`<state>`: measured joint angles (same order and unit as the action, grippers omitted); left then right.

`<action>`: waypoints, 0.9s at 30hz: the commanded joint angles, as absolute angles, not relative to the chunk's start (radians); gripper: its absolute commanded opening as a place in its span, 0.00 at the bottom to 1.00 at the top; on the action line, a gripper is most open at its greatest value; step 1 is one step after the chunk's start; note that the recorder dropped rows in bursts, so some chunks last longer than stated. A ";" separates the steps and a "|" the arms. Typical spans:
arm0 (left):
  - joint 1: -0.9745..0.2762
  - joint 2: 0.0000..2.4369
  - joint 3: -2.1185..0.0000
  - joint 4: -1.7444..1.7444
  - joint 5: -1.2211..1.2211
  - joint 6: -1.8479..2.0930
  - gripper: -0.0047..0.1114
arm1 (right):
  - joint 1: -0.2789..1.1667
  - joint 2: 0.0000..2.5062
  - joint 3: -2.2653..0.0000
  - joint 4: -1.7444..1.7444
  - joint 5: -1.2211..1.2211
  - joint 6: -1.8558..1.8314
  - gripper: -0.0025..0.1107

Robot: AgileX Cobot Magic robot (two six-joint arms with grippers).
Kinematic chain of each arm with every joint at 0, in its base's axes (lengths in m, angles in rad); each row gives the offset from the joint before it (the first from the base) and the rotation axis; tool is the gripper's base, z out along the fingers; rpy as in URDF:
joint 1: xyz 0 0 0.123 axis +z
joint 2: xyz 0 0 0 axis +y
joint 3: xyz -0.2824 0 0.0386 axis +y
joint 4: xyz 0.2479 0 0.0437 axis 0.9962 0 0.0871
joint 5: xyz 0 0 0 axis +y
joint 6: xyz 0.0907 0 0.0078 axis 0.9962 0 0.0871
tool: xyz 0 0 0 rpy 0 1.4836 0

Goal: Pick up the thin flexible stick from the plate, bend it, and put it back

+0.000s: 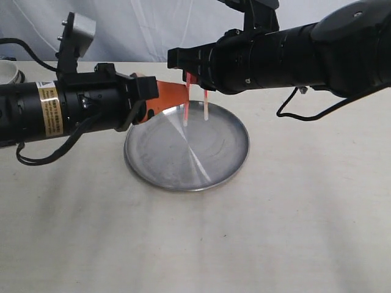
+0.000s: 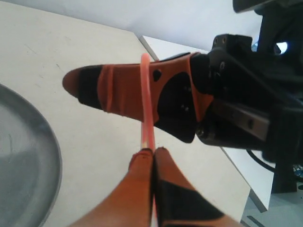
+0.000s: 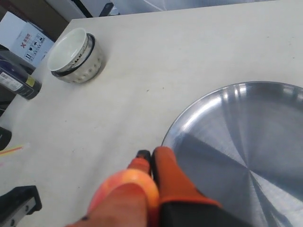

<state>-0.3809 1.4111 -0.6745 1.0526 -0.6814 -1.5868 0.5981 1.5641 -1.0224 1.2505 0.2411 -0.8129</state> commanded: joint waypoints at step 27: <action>-0.401 1.414 -0.668 1.070 -0.644 -1.590 0.04 | 0.670 1.551 -1.032 1.271 0.207 -0.808 0.01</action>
